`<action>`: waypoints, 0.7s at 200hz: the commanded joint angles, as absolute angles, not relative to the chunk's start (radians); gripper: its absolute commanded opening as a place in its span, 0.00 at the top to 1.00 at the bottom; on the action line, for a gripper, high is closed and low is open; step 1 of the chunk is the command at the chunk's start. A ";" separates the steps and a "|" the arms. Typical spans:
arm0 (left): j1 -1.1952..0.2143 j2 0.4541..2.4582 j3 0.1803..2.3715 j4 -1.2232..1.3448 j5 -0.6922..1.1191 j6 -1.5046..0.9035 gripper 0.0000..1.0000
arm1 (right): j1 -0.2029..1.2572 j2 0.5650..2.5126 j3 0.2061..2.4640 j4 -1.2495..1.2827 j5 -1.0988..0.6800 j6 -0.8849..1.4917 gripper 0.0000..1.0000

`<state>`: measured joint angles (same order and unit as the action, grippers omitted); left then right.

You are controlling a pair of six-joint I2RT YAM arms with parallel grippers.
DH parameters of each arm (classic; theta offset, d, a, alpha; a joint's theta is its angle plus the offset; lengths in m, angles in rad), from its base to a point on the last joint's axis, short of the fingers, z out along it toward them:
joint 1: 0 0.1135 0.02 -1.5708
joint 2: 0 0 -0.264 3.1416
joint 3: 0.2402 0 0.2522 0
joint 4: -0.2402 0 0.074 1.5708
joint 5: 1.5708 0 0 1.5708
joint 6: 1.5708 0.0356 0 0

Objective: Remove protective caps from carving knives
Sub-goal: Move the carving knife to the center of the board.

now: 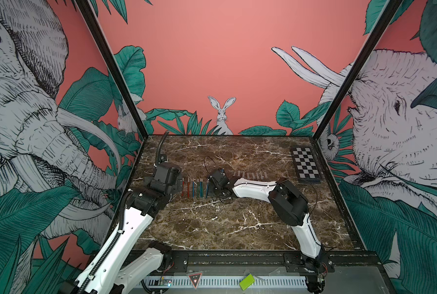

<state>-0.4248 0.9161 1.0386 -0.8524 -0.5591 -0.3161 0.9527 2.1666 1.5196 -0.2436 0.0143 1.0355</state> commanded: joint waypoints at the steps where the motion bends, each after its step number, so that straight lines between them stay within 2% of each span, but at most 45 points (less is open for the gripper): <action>1: -0.425 0.913 1.024 -0.845 -0.571 -0.311 0.03 | 0.964 2.201 1.519 -0.328 0.007 1.007 1.00; 140: -0.424 0.917 1.024 -0.845 -0.571 -0.311 0.03 | 0.967 2.212 1.548 -0.322 0.009 1.023 1.00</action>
<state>-0.4248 0.9173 1.0378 -0.8524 -0.5591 -0.3157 0.9558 2.1742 1.5417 -0.2710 0.0101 1.0176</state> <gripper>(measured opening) 0.974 0.052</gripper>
